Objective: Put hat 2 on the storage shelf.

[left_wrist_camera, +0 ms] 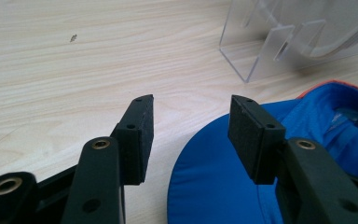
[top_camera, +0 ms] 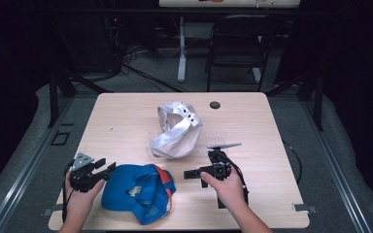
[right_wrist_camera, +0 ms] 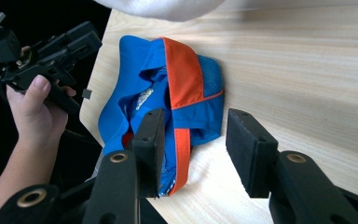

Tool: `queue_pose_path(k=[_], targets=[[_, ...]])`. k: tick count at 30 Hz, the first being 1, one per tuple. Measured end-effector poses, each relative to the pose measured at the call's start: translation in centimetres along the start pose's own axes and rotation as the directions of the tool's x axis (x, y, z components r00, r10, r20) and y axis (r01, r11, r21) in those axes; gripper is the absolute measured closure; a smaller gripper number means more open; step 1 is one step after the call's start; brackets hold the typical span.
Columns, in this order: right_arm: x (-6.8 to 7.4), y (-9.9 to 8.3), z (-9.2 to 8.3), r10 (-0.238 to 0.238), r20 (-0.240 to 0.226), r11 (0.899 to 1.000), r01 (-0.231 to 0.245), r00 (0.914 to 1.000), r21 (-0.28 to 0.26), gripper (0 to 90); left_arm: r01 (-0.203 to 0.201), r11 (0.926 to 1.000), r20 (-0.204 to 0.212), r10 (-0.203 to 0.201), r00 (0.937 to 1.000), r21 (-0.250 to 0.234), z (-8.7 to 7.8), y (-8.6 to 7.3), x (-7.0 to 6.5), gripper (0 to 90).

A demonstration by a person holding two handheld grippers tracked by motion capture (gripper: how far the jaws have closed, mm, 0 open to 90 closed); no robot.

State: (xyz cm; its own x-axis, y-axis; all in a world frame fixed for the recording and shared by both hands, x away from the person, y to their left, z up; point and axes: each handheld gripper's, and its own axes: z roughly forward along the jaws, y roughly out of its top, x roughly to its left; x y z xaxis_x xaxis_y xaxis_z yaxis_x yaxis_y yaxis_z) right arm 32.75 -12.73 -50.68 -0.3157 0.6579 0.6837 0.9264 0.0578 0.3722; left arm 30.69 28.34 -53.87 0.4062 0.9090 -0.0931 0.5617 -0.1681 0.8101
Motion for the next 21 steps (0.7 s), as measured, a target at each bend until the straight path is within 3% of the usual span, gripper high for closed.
queue_pose_path(k=[8, 18, 21], targets=[[0.1, -0.7, 1.8, 0.003, 0.033, 1.000, -0.004, 0.9994, 0.020, 57.6, 0.001, 1.0000, -0.016, -0.001, 0.9999, 0.009, 0.3, -0.3, 0.4, 50.9], [-0.1, -1.9, 4.3, -0.008, -0.011, 0.997, 0.009, 0.9999, 0.080, 57.9, -0.019, 0.9994, 0.000, 0.019, 0.9998, 0.030, 0.6, -0.3, 0.0, 50.9], [-0.2, -2.3, 4.9, -0.013, -0.014, 0.995, 0.014, 0.9998, 0.095, 58.0, -0.034, 0.9970, 0.008, 0.033, 0.9994, 0.070, 0.9, -0.4, -0.3, 50.7]])
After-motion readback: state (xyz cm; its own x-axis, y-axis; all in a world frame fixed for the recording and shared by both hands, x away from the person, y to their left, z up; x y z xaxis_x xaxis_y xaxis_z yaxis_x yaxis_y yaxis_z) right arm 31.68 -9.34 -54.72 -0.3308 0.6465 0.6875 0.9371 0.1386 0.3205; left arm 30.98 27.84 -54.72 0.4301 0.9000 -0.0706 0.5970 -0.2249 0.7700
